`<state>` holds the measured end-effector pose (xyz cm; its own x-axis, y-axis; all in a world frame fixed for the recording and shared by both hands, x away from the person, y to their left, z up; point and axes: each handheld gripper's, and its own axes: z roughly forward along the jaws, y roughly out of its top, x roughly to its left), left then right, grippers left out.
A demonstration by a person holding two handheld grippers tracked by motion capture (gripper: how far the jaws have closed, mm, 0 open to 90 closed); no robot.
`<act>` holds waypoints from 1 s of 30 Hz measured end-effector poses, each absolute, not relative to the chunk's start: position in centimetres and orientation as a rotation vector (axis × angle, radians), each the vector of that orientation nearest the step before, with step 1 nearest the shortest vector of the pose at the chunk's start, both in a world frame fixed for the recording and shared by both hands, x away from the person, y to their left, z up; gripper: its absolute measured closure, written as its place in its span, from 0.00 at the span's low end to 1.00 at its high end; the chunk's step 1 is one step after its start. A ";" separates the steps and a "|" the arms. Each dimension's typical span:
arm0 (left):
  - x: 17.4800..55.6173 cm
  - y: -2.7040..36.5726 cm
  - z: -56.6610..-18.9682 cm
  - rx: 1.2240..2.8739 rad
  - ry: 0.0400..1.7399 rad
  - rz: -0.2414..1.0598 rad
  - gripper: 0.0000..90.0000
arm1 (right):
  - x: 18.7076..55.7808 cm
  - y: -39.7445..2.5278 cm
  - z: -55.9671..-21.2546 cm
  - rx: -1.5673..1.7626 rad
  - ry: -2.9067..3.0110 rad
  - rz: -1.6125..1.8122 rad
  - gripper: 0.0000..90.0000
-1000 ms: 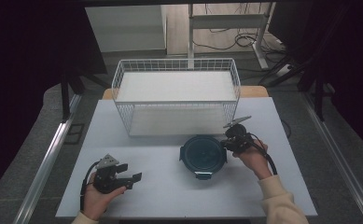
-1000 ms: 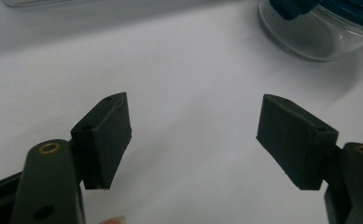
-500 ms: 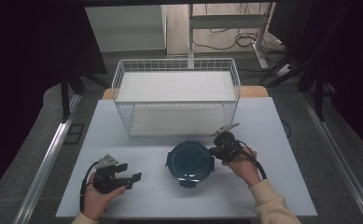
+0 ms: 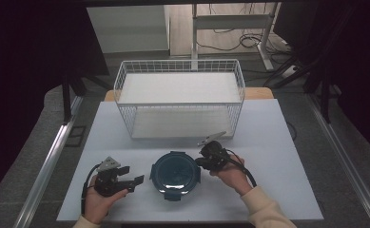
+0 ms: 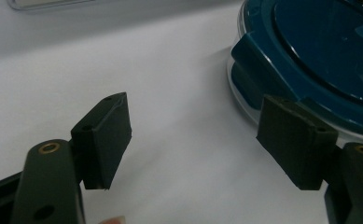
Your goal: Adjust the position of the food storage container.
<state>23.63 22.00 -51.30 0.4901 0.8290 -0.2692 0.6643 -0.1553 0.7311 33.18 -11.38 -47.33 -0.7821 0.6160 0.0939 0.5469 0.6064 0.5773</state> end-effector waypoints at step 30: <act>23.5 23.0 -51.0 1.842 1.259 0.256 0.28 | 29.1 -16.0 -46.0 0.969 2.484 1.232 0.72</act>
